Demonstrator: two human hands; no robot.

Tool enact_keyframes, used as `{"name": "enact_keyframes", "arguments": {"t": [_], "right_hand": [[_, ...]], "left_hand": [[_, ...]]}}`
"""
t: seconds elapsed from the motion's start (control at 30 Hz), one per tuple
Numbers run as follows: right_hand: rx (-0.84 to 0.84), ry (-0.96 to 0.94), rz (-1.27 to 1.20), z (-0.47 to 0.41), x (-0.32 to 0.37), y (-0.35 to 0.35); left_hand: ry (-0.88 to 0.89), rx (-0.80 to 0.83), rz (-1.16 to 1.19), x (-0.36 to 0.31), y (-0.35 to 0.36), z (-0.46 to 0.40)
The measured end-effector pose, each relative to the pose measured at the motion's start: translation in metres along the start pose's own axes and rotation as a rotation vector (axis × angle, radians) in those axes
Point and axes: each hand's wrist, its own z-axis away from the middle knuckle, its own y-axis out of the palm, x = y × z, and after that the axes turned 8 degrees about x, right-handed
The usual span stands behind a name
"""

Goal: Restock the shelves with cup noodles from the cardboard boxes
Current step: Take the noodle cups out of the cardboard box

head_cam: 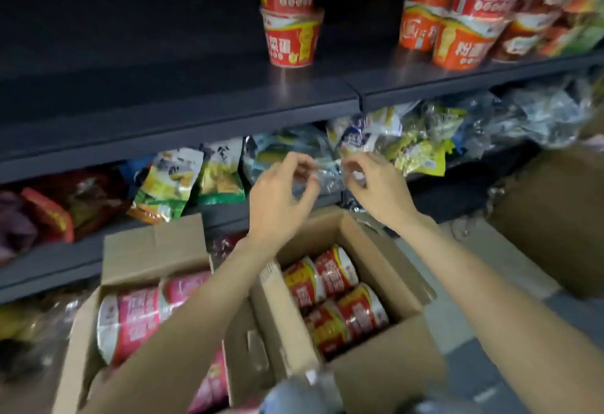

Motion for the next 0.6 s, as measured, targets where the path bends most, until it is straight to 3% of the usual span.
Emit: {"name": "enact_keyframes", "arguments": {"t": [0.17, 0.27, 0.4, 0.6], "right_hand": [[0.183, 0.076, 0.060, 0.088, -0.022, 0.041], [0.391, 0.141, 0.090, 0.111, -0.053, 0.071], [0.565, 0.270, 0.061, 0.125, -0.092, 0.120], [0.710, 0.208, 0.192, 0.095, -0.142, 0.197]], "left_hand": [[-0.202, 0.313, -0.073, 0.007, 0.048, 0.089], [-0.344, 0.529, -0.133, 0.033, 0.082, 0.110], [-0.496, 0.687, -0.256, 0.071, 0.125, 0.111], [-0.630, 0.912, -0.288, 0.149, 0.191, 0.098]]}}
